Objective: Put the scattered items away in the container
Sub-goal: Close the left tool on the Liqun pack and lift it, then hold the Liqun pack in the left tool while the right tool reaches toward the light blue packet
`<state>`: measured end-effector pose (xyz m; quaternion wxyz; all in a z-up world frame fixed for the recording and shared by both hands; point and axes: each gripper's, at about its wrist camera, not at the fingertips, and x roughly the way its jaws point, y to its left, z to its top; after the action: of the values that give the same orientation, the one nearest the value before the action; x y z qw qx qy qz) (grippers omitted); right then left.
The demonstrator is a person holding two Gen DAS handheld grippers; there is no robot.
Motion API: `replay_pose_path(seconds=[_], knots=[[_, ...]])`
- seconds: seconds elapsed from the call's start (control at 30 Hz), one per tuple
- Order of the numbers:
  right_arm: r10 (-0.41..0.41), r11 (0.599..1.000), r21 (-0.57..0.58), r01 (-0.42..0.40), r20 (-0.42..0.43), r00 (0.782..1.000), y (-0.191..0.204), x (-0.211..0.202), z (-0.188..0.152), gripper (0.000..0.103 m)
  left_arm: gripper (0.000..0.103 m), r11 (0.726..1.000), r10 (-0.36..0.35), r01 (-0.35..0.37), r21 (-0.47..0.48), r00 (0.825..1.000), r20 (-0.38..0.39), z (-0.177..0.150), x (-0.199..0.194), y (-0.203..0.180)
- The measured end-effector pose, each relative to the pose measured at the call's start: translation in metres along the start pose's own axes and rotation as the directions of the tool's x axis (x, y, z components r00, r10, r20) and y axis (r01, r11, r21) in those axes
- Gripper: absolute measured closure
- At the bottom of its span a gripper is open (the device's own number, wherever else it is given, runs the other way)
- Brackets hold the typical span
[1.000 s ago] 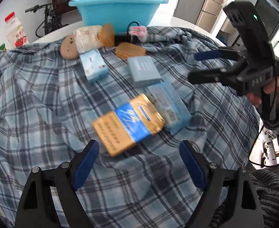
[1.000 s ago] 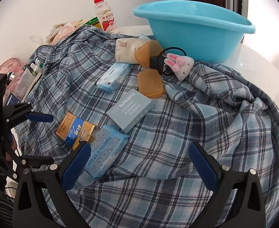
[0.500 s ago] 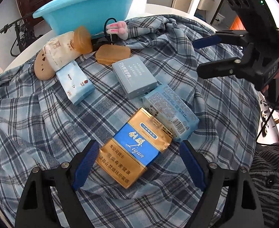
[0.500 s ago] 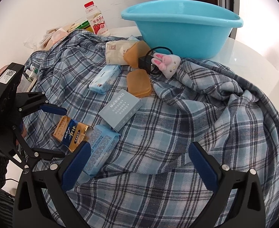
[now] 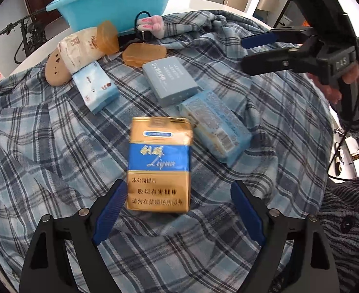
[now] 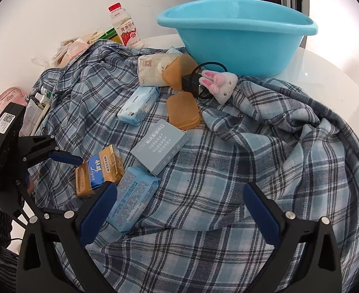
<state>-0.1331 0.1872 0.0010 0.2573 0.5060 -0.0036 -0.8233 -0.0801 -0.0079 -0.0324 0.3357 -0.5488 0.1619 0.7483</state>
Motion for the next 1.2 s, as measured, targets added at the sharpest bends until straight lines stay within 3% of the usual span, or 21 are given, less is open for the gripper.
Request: replay_pose_path(seconds=[0.43, 0.5, 0.57, 0.77, 1.03, 1.2], knots=[[-0.012, 0.999, 0.038, 0.012, -0.005, 1.0, -0.011, -0.006, -0.009, 0.001, 0.015, 0.995, 0.06, -0.058, -0.08, 0.998, 0.019, 0.02, 0.019, 0.014], [-0.02, 0.999, 0.046, 0.02, -0.006, 1.0, -0.015, -0.007, -0.011, 0.001, 0.021, 0.995, 0.068, -0.067, -0.075, 0.997, 0.018, 0.019, 0.021, 0.014], [-0.023, 0.998, 0.058, 0.024, -0.009, 1.0, -0.018, -0.006, -0.012, 0.001, 0.045, 0.989, 0.124, -0.122, -0.079, 0.992, 0.02, 0.018, 0.023, 0.014], [0.011, 0.996, 0.087, -0.009, -0.018, 1.0, -0.021, -0.004, -0.011, 0.001, 0.047, 0.986, 0.128, -0.122, -0.116, 0.991, 0.046, 0.012, 0.017, 0.017], [-0.012, 1.0, 0.009, 0.012, -0.011, 1.0, -0.005, -0.002, -0.01, 0.001, 0.047, 0.986, 0.127, -0.122, -0.112, 0.991, 0.047, 0.003, 0.006, 0.018], [-0.003, 1.0, 0.01, 0.003, -0.013, 1.0, -0.002, 0.0, -0.009, 0.001, 0.041, 0.986, 0.157, -0.154, -0.066, 0.987, 0.044, 0.002, 0.016, 0.011]])
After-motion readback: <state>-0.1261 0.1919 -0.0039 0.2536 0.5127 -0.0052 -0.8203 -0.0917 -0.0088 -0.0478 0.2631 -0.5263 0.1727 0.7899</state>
